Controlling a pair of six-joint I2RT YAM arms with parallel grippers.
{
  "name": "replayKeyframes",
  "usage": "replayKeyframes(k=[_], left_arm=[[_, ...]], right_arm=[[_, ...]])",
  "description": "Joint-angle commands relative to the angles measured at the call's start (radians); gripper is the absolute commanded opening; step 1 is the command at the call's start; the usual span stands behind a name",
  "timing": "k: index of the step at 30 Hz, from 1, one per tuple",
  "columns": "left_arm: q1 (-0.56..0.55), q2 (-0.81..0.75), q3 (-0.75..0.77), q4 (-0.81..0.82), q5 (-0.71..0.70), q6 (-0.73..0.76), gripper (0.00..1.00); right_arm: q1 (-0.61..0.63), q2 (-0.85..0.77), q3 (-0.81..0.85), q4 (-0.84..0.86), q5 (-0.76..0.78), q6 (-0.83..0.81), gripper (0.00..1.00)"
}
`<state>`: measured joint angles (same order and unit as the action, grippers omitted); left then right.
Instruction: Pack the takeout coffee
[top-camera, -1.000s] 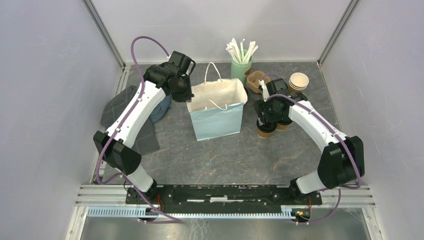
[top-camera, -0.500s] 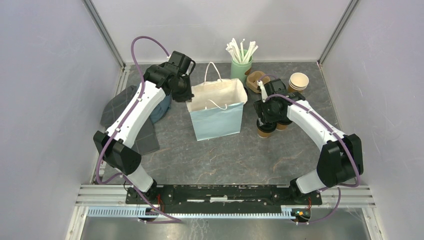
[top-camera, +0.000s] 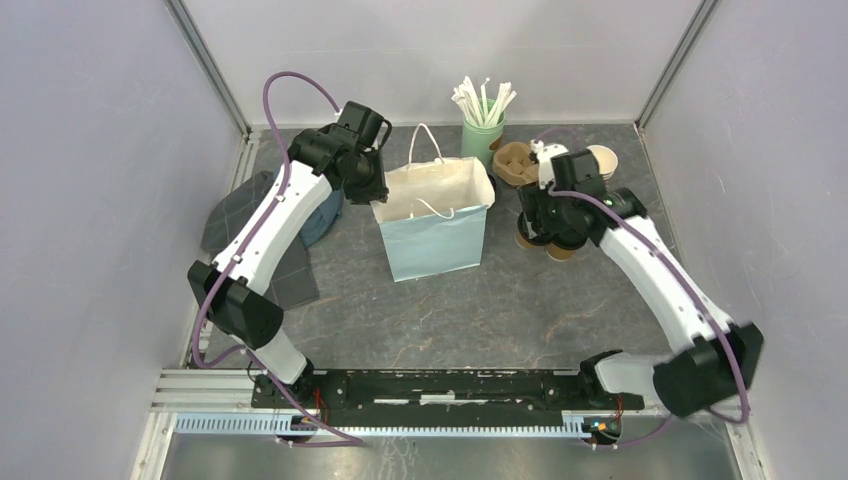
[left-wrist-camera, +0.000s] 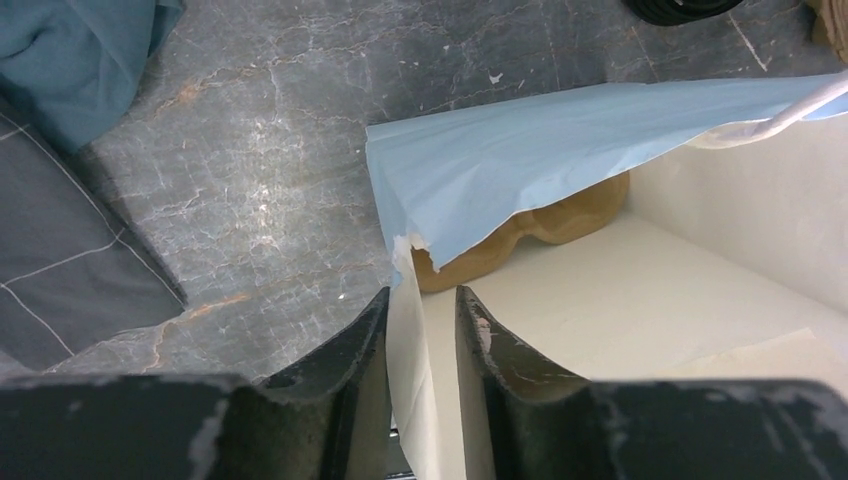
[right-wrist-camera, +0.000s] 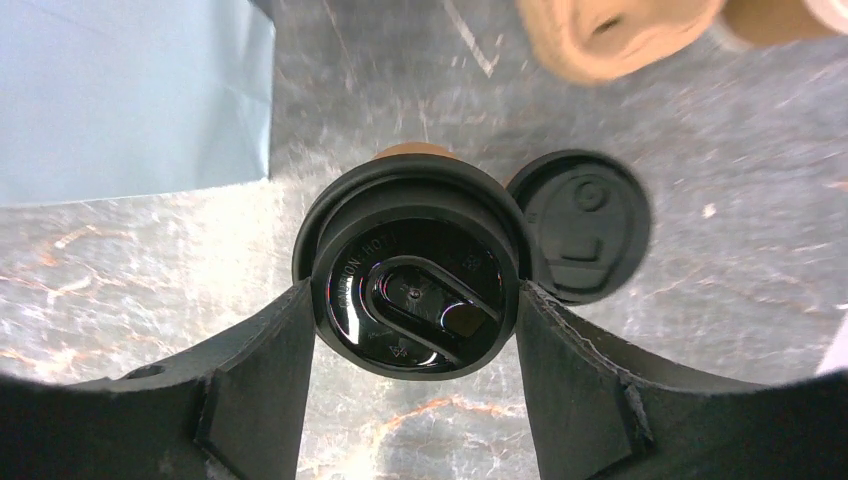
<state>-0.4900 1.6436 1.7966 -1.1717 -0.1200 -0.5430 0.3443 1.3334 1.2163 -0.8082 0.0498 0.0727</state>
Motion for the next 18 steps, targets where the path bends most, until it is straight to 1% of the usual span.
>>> replayKeyframes(k=[1, 3, 5, 6, 7, 8, 9, 13, 14, 15, 18], left_arm=[[0.004, 0.021, 0.064, 0.034, -0.005, 0.050, 0.31], [0.004, 0.030, 0.075, 0.050, -0.008, 0.061, 0.23], [0.004, 0.033, 0.078, 0.072, -0.018, 0.074, 0.16], [0.004, 0.032, 0.072, 0.090, -0.025, 0.089, 0.11], [0.004, 0.030, 0.068, 0.100, -0.031, 0.099, 0.07], [0.003, 0.028, 0.065, 0.113, -0.035, 0.116, 0.03], [0.002, 0.023, 0.059, 0.131, -0.045, 0.126, 0.02], [0.001, -0.048, 0.003, 0.234, -0.108, 0.172, 0.02], [0.000, -0.077, -0.028, 0.273, -0.115, 0.186, 0.02], [-0.003, -0.113, -0.067, 0.316, -0.128, 0.202, 0.02], [-0.005, -0.233, -0.224, 0.478, -0.144, 0.235, 0.02]], right_arm=[[0.002, -0.190, 0.078, 0.063, 0.084, -0.032, 0.28], [0.002, -0.238, 0.094, 0.093, 0.085, -0.045, 0.23], [0.002, -0.274, 0.101, 0.132, 0.040, -0.065, 0.10], [0.001, -0.298, 0.093, 0.156, -0.019, -0.096, 0.04], [0.002, -0.315, 0.087, 0.193, -0.063, -0.127, 0.00], [0.002, -0.329, 0.085, 0.227, -0.118, -0.141, 0.00], [0.002, -0.338, 0.092, 0.246, -0.145, -0.137, 0.00], [0.004, -0.298, 0.191, 0.219, -0.301, -0.174, 0.00], [0.017, -0.285, 0.213, 0.215, -0.333, -0.177, 0.00], [0.040, -0.282, 0.222, 0.224, -0.333, -0.174, 0.00], [0.107, -0.291, 0.227, 0.277, -0.366, -0.160, 0.00]])
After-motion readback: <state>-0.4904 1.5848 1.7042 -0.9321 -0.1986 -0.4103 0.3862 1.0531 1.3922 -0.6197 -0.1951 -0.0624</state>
